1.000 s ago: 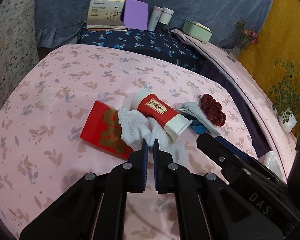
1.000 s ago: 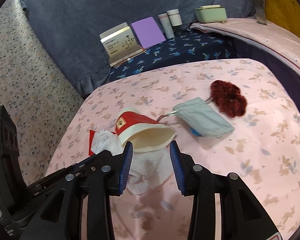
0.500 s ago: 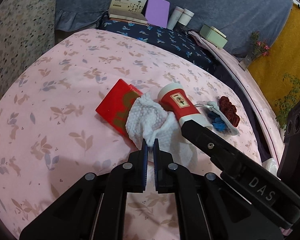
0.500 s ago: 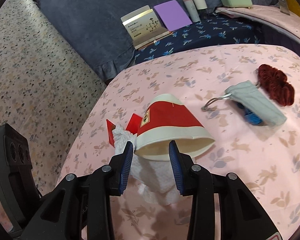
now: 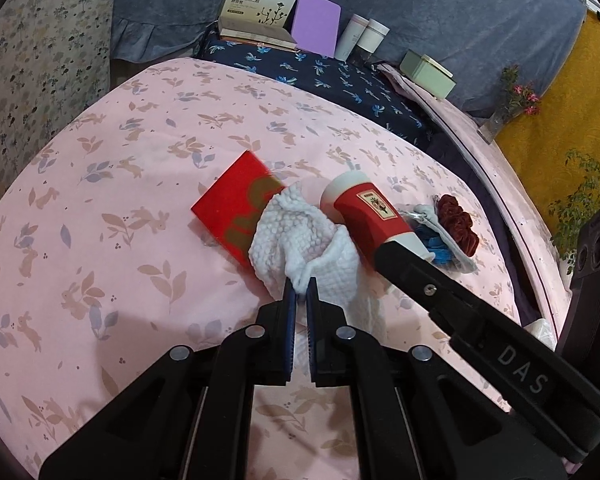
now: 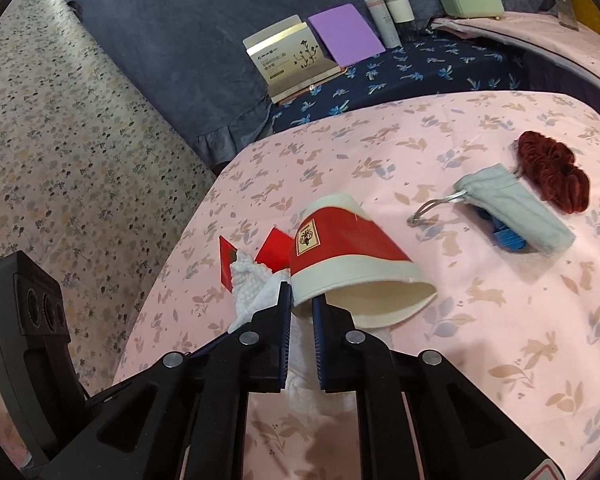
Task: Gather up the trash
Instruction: 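Grasp the white tissue with the left tool while the right tool grasps the paper cup, then carry the tissue and cup over the white bin and open both tools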
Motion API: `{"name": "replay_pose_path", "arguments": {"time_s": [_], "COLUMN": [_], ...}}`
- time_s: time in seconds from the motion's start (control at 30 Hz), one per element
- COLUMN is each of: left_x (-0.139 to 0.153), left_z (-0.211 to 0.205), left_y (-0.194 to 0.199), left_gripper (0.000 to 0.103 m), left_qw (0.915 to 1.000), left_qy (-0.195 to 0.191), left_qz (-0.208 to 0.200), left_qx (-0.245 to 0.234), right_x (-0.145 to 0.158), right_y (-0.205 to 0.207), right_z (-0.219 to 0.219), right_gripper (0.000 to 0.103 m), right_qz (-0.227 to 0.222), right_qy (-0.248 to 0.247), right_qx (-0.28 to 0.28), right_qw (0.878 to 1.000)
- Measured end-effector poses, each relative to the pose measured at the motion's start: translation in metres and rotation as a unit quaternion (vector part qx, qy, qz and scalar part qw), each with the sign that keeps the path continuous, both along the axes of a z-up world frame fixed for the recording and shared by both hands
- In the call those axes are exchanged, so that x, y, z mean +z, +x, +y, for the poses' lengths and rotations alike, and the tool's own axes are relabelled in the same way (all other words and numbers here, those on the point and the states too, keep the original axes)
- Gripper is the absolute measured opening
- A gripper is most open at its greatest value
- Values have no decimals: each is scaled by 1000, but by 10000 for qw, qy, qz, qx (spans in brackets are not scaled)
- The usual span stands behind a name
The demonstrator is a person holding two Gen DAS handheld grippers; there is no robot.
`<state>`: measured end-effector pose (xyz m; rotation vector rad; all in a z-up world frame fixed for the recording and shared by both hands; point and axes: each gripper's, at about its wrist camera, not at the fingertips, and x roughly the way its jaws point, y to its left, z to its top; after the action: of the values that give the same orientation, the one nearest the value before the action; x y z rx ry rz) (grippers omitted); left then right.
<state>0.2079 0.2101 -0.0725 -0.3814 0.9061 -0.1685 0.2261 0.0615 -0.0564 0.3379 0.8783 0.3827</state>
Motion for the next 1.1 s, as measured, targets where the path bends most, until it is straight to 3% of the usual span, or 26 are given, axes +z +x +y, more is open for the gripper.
{"name": "replay_pose_path", "arguments": {"time_s": [0.6,1.1], "left_x": [53,75], "left_z": [-108,-234], "left_y": [-33,-55], "left_gripper": [5,5], "left_qw": [9952,9790], "left_qy": [347,686], "left_qz": [-464,-751], "left_qx": [-791,-1767], "right_x": [49,59], "right_y": [-64,-123], "right_z": [-114,-247], "right_gripper": [8,8], "right_qz": [-558,-753], "right_qy": [118,222], "right_qx": [-918,-2073], "right_qw": [9941,9751]}}
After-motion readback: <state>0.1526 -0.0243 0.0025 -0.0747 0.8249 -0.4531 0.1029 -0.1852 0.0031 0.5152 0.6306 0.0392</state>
